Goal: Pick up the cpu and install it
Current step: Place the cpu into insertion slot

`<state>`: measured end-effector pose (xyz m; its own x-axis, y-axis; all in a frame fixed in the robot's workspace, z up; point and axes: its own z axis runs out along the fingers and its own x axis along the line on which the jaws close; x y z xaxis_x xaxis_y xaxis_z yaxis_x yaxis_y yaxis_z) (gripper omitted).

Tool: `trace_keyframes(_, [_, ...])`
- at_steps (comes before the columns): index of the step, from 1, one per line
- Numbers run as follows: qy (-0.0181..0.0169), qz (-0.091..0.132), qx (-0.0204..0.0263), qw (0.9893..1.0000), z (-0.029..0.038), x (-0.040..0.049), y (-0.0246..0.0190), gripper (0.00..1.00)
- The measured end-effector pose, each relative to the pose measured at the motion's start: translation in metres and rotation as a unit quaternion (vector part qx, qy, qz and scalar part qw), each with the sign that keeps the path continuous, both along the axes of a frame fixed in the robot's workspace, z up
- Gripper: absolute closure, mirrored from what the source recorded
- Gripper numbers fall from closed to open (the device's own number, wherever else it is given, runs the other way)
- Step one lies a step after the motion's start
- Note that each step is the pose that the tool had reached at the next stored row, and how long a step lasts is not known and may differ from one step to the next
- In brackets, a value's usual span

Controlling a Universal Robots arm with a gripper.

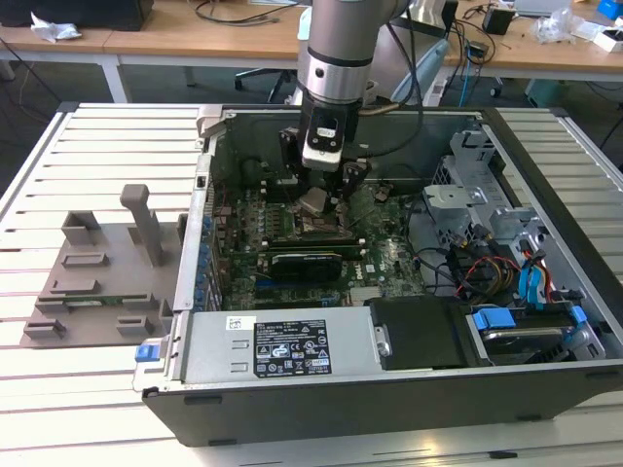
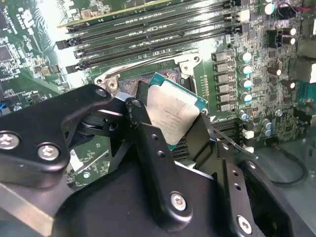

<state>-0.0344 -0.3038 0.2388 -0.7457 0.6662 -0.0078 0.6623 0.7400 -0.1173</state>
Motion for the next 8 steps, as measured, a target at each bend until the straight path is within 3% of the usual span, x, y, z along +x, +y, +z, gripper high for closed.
trace_keyframes(3, [0.0,-0.019,0.0,0.9998,-0.0005,0.0,0.0,0.45])
trace_keyframes(8, [0.0,-0.054,0.0,0.9986,-0.0012,0.0,0.0,0.45])
